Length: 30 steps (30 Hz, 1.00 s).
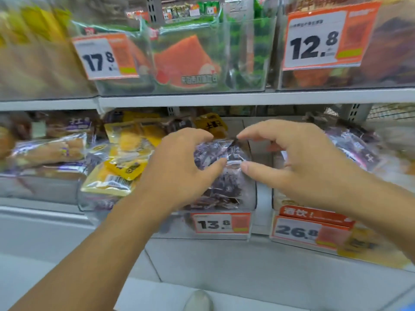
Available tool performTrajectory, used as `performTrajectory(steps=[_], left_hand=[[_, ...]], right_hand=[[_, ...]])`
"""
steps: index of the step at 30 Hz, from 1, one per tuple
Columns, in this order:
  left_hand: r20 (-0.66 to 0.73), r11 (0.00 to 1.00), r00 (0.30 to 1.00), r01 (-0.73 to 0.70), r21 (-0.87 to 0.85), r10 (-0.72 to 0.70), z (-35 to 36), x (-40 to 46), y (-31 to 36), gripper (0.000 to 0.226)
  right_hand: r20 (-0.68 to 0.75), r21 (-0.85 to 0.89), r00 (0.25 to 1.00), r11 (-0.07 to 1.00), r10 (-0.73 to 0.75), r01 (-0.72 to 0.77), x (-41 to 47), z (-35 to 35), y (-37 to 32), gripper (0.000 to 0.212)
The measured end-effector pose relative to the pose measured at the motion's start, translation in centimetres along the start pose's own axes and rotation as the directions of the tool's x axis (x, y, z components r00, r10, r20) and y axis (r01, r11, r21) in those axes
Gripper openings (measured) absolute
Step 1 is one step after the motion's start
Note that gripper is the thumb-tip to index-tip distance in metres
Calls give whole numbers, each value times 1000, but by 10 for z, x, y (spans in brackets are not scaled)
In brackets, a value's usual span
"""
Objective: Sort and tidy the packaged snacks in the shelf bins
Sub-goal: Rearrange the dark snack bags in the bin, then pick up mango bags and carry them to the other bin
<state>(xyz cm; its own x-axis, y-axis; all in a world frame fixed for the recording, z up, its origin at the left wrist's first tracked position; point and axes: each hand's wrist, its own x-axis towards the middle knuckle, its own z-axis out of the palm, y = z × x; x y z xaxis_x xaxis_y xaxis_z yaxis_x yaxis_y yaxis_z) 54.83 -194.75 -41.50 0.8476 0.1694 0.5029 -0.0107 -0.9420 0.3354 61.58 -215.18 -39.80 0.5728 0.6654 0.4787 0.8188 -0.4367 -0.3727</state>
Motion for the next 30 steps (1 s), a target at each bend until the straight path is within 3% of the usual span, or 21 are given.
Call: performTrajectory(steps=[3, 5, 7, 11, 13, 15, 20, 23, 25, 28, 30], left_hand=[[38, 973, 987, 145, 178, -154, -14, -10, -38, 85], [129, 963, 963, 215, 162, -237, -14, -13, -55, 97], [202, 971, 952, 207, 120, -228, -9, -13, -62, 97], [159, 979, 971, 162, 122, -181, 8, -5, -65, 102], [151, 984, 976, 138, 114, -154, 15, -4, -67, 100], [138, 990, 981, 128, 67, -136, 19, -4, -70, 92], [75, 993, 995, 78, -94, -71, 13, -6, -68, 59], [131, 992, 988, 93, -81, -82, -7, -13, -80, 53], [59, 995, 993, 103, -9, -103, -19, -17, -95, 47], [-189, 930, 937, 324, 170, -292, -27, -21, -117, 64], [-140, 836, 858, 513, 195, -494, -22, -26, -127, 88]], right_hand=[[258, -138, 962, 989, 94, -60, 25, 25, -12, 96], [377, -188, 919, 981, 118, -49, 40, 37, -14, 113], [470, -236, 867, 970, 166, -58, 53, 45, -13, 125], [607, -340, 744, 938, 279, -74, 68, 52, -8, 136], [611, -364, 746, 931, 266, -34, 72, 53, -5, 143], [544, -342, 816, 940, 195, 3, 74, 52, -5, 135], [353, -210, 934, 977, 51, 26, 73, 49, 2, 83], [309, -269, 948, 963, 76, 10, 70, 50, 1, 70], [342, -336, 933, 942, 110, 12, 69, 52, -4, 74], [416, -400, 904, 913, 102, 81, 69, 49, -17, 83], [426, -277, 905, 955, 23, 106, 66, 50, -34, 83]])
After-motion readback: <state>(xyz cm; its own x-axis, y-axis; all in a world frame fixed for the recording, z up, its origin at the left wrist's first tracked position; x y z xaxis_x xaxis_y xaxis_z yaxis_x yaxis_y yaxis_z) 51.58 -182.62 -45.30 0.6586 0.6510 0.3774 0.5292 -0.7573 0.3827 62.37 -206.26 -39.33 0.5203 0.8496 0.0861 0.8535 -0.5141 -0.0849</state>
